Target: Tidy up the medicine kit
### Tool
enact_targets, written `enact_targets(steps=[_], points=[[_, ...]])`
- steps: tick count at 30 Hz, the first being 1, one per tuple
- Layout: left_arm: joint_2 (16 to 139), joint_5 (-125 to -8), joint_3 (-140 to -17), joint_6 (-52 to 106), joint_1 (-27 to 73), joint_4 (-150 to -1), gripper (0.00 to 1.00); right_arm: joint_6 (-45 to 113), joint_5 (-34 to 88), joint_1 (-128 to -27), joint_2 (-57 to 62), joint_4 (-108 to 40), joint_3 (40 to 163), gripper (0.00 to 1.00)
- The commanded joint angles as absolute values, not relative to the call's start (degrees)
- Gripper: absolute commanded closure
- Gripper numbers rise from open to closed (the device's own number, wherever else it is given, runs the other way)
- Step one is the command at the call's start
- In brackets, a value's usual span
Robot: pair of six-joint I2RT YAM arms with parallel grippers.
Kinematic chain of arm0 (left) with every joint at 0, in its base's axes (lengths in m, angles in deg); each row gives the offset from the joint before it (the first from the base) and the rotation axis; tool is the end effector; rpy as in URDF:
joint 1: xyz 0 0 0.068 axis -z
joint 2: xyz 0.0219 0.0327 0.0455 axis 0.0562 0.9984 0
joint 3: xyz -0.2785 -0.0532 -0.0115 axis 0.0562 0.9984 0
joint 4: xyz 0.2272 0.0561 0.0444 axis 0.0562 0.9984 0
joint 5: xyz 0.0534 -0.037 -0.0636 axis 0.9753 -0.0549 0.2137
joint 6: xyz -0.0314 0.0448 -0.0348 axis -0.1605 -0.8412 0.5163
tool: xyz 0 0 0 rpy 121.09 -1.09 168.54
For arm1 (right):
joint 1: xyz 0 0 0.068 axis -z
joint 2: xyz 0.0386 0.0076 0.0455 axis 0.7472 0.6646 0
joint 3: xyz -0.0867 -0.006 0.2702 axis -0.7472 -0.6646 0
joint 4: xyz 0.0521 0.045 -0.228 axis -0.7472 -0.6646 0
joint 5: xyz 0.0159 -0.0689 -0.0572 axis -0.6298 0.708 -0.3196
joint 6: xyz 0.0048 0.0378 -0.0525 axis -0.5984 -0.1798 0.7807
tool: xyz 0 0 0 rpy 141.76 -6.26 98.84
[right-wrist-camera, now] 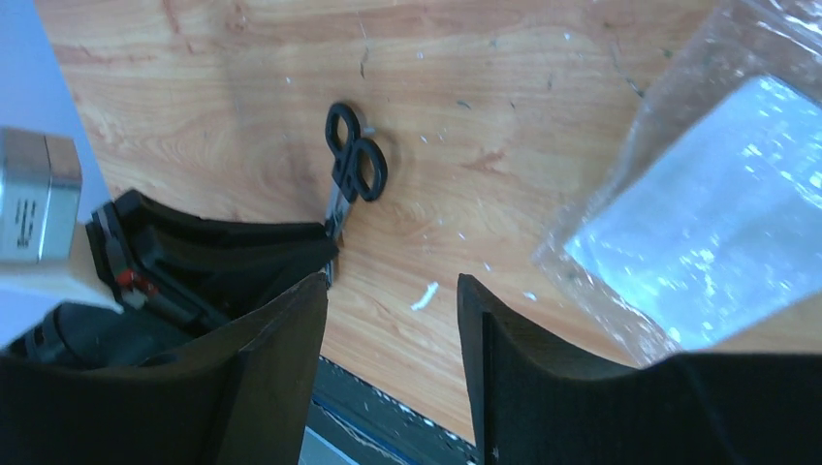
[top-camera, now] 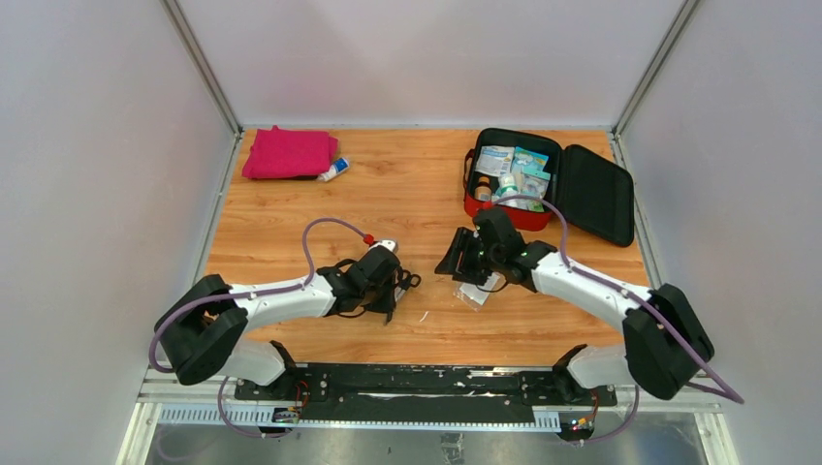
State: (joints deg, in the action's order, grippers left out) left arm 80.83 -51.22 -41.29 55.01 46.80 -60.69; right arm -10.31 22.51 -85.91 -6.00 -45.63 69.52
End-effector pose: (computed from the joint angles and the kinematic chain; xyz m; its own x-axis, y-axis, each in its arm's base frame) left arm 0.1550 -0.1756 0.1715 -0.8696 0.0587 -0.4903 0.2167 0.9375 -0.2721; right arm 0.1937 0.1623 0.2388 -0.8898 0.2764 -0.3630 -0.0431 0.7413 0.6698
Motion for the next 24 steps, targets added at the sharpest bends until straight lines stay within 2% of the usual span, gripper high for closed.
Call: enact_targets(steps=[1, 11, 15, 20, 24], points=[[80.18, -52.9, -39.94, 55.63, 47.31, -62.0, 0.92, -16.33, 20.22, -86.76, 0.29, -35.06, 69.57, 0.43], [80.08, -52.92, -40.02, 55.55, 47.31, -62.11, 0.93, -17.49, 13.69, -88.62, 16.03, -23.22, 71.0, 0.44], [80.13, -52.91, -40.06, 55.42, 47.31, -62.02, 0.93, -18.6, 10.46, -88.87, 20.8, -17.86, 71.21, 0.55], [79.95, -52.91, -39.94, 55.28, 47.27, -61.85, 0.94, -19.98, 8.5, -88.93, 24.9, -14.4, 72.06, 0.59], [79.35, -52.69, -39.65, 55.28, 47.32, -61.67, 0.94, -19.4, 8.76, -88.94, 25.26, -14.5, 72.59, 0.74]])
